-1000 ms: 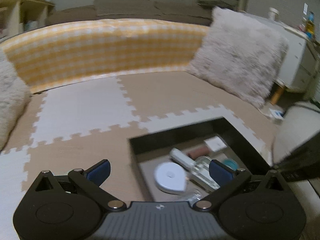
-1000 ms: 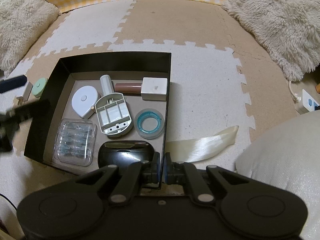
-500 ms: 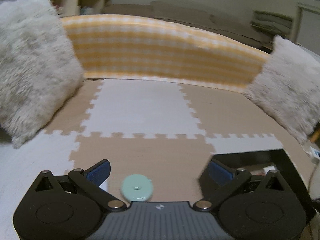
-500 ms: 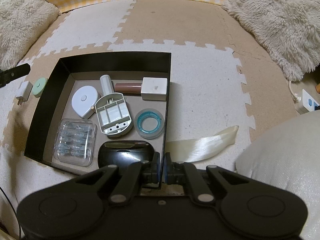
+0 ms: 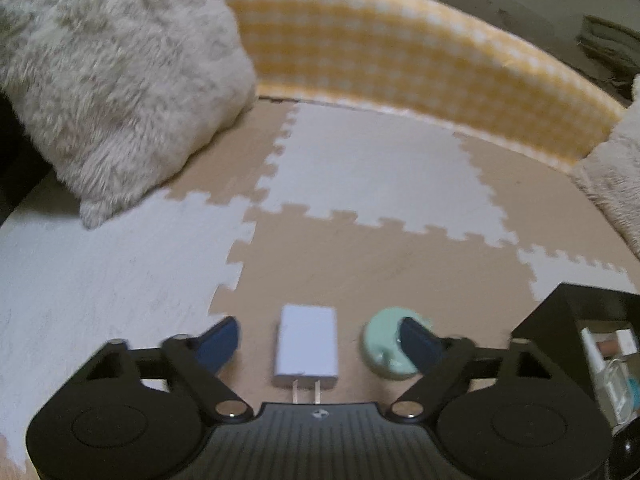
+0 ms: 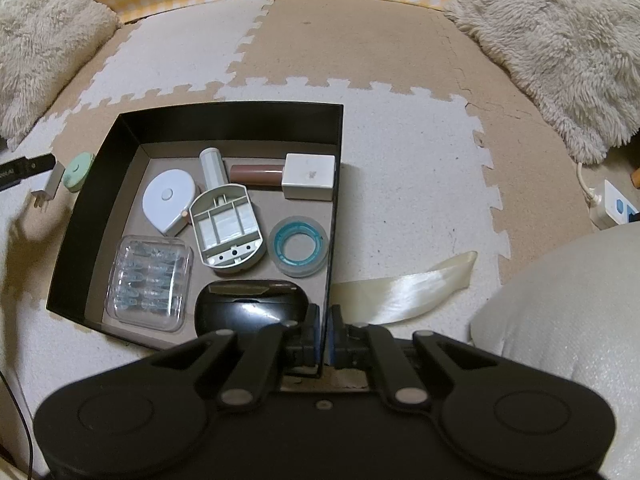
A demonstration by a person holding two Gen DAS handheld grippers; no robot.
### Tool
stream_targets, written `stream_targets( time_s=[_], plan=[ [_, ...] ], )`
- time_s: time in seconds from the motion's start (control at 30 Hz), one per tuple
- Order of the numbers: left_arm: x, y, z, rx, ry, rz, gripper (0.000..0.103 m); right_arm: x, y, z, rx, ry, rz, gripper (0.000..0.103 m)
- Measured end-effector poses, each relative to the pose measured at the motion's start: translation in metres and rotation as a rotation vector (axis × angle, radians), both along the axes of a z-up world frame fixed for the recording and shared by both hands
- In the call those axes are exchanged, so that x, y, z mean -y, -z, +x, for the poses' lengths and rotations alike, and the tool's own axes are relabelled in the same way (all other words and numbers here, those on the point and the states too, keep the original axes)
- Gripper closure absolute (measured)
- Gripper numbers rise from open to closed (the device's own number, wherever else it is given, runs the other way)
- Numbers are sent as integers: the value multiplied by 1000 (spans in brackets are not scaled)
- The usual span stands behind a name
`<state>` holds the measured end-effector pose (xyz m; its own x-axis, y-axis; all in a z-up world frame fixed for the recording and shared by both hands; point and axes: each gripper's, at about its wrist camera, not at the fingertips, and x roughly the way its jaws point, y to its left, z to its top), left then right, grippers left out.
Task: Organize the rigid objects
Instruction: 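Withdraw the left gripper and lower it around the white USB charger, then close the left gripper on the white charger and lift it, then carry the white charger with the left gripper into the box and release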
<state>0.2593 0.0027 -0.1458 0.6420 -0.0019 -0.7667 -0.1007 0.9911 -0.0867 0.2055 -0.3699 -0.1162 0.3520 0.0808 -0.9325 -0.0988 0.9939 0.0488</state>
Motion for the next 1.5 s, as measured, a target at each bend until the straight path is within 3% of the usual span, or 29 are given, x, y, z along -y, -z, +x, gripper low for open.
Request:
stream_targets(
  time_s=[0.23,0.47,0.63,0.83,1.03,1.23,1.5],
  plan=[
    [-7,13,3,-20,-26,-6,37,1,-1,1,1,3,-1,98],
    [-1,22,8,-10,-9,46,47,1,-3,2,9,10,4,98],
    [-1,21,8,2,4,48,66,1,-4,3,11,16,9,99],
    [-6,17,5,13,-35,-6,66,1,-4,3,11,16,10,99],
    [-2,-6,0,86,-38,-53,66,1,-4,4,11,16,10,99],
    [28,-32,-8,143,42,-119,66,1,-3,4,12,15,9,99],
    [84,-54,-25,151,204,-224,66,1,-4,4,12,14,9,99]
  ],
)
